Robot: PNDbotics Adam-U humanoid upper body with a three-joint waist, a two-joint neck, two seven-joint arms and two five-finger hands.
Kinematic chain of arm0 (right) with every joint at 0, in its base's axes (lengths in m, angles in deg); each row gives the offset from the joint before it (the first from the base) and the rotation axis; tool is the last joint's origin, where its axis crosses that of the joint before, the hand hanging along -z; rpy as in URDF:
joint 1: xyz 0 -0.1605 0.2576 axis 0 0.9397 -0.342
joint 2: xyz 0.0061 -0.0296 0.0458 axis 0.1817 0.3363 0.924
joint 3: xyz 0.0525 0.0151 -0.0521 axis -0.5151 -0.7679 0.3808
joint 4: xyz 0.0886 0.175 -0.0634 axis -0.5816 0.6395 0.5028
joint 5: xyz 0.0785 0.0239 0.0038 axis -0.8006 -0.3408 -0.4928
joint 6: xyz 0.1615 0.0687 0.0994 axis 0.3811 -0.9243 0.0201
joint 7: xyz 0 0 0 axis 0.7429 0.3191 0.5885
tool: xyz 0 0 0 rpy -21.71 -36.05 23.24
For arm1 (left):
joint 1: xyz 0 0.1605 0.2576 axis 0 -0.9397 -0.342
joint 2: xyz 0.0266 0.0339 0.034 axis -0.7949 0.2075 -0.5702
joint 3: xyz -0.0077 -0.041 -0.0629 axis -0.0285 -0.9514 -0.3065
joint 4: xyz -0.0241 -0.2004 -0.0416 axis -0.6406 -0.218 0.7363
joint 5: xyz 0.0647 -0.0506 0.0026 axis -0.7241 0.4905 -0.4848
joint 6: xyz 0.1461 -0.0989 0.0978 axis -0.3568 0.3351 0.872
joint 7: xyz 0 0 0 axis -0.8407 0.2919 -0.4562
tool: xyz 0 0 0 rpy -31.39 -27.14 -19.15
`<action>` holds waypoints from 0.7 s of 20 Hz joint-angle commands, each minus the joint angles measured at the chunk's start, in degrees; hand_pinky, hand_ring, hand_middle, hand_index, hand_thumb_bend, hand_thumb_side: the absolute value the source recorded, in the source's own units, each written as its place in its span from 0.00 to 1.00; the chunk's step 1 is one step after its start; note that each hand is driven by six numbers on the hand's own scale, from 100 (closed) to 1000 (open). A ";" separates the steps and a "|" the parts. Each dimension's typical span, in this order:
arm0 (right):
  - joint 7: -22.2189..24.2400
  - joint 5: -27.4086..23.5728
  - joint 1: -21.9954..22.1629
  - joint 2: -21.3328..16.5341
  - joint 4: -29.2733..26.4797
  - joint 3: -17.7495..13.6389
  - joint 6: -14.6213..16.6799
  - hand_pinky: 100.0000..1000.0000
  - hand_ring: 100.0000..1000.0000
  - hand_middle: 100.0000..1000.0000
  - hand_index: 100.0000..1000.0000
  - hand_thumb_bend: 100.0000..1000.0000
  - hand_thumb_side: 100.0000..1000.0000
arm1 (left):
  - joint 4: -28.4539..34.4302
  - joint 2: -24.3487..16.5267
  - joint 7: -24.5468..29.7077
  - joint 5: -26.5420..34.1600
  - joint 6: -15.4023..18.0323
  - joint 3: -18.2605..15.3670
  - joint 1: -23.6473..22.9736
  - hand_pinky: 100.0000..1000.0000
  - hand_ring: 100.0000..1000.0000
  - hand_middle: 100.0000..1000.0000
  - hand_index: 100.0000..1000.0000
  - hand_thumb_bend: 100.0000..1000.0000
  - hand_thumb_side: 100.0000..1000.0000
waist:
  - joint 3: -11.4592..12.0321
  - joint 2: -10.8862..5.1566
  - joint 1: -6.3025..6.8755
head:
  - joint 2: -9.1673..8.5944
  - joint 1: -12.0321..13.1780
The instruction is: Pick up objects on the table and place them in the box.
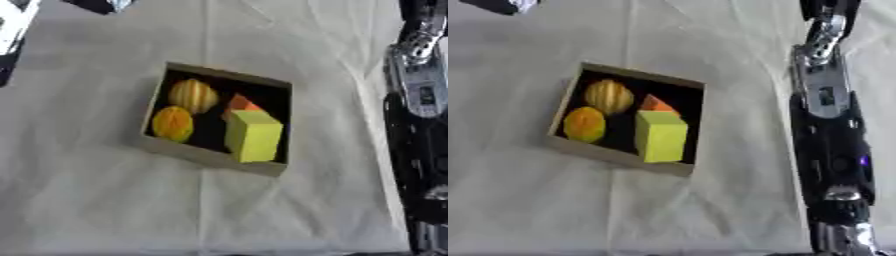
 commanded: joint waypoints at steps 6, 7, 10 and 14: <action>0.91 2.09 -1.07 -0.19 -4.52 0.78 0.12 0.63 0.61 0.49 0.76 0.00 0.49 | 13.10 -3.09 2.70 2.45 5.14 7.92 -5.35 0.62 0.45 0.28 0.57 0.00 0.14 | 0.25 -2.34 0.44 | 0.24 0.39; 0.95 2.12 -0.99 -0.10 -4.83 0.82 0.09 0.64 0.61 0.49 0.76 0.00 0.49 | 14.67 -3.44 3.00 1.80 4.43 7.91 -6.27 0.62 0.45 0.28 0.57 0.00 0.15 | 0.23 -2.31 0.47 | 0.24 0.53; 1.08 2.09 -0.75 -0.05 -5.38 0.97 -0.04 0.64 0.61 0.49 0.76 0.00 0.49 | 18.60 -4.19 4.30 0.41 1.64 7.66 -8.25 0.62 0.45 0.29 0.57 0.00 0.15 | 0.18 -2.24 0.51 | 0.24 0.90; 1.28 2.04 -0.74 -0.21 -5.64 1.13 -0.04 0.64 0.61 0.49 0.76 0.00 0.49 | 20.12 -4.35 6.10 -0.48 -1.78 8.59 -9.34 0.62 0.46 0.29 0.57 0.00 0.15 | 0.09 -2.14 0.45 | 0.24 1.17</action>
